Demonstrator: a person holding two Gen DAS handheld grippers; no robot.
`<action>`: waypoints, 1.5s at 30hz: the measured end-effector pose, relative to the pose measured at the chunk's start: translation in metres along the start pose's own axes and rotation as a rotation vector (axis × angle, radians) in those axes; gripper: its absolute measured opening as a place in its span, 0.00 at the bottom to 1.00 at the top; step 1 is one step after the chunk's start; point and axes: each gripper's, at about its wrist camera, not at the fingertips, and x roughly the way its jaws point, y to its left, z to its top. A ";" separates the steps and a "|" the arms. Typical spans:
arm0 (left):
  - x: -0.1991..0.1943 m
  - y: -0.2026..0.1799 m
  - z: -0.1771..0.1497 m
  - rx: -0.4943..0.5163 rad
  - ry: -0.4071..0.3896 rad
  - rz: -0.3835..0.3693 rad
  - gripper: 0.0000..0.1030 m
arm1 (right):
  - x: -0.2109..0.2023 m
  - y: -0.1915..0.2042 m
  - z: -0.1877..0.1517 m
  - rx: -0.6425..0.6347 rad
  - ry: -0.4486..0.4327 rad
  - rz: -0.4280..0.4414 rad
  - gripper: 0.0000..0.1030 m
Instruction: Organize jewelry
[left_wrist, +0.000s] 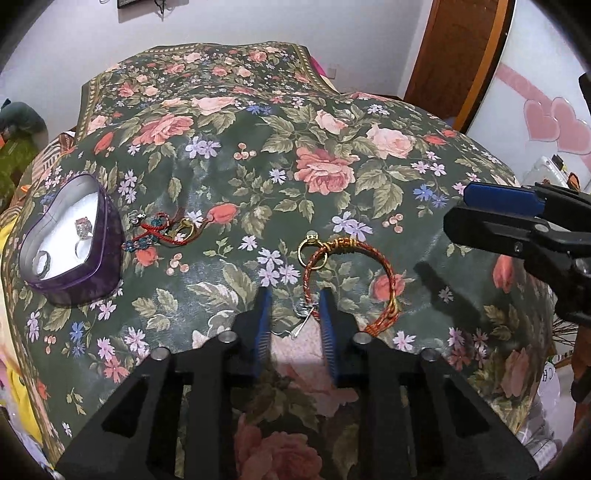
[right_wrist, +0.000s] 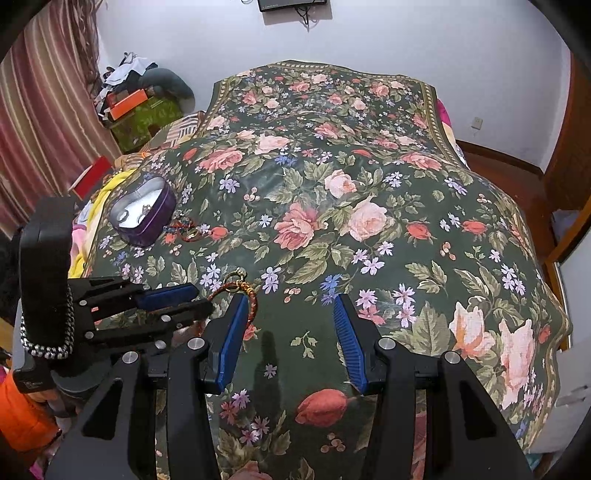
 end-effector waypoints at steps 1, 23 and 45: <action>0.000 0.002 0.000 -0.006 -0.002 -0.006 0.17 | 0.000 0.000 0.000 0.000 0.002 0.002 0.43; -0.057 0.035 -0.013 -0.100 -0.114 0.005 0.10 | 0.048 0.039 -0.001 -0.079 0.090 0.039 0.43; -0.072 0.048 -0.014 -0.153 -0.148 0.023 0.10 | 0.054 0.040 -0.011 -0.070 0.056 0.028 0.06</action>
